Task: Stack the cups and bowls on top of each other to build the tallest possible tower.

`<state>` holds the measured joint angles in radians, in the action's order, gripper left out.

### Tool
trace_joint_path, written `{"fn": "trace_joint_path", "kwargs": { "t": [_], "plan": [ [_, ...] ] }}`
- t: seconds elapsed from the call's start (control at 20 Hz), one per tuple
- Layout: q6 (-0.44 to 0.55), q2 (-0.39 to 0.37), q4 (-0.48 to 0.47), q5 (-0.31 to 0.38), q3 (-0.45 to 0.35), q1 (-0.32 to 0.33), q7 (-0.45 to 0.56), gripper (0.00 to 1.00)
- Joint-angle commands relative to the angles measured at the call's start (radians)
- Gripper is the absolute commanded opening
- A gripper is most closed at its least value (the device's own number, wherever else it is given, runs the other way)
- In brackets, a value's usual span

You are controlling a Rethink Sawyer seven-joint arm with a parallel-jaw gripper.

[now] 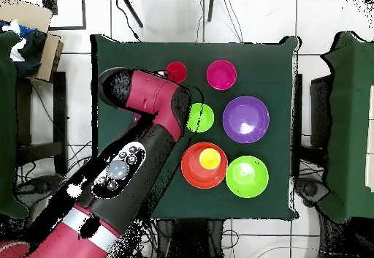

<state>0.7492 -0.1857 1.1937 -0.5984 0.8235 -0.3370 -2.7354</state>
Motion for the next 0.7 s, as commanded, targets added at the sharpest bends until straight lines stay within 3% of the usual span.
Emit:
{"fn": "trace_joint_path", "kwargs": {
  "t": [0.05, 0.4, 0.7],
  "plan": [
    [-0.025, 0.043, 0.046, 0.030, -0.146, -0.017, -0.123, 1.00],
    [-0.116, 0.069, 0.064, 0.023, -0.161, -0.015, -0.131, 1.00],
    [-0.127, 0.083, 0.057, 0.013, -0.153, -0.024, -0.158, 1.00]
  ]
}}
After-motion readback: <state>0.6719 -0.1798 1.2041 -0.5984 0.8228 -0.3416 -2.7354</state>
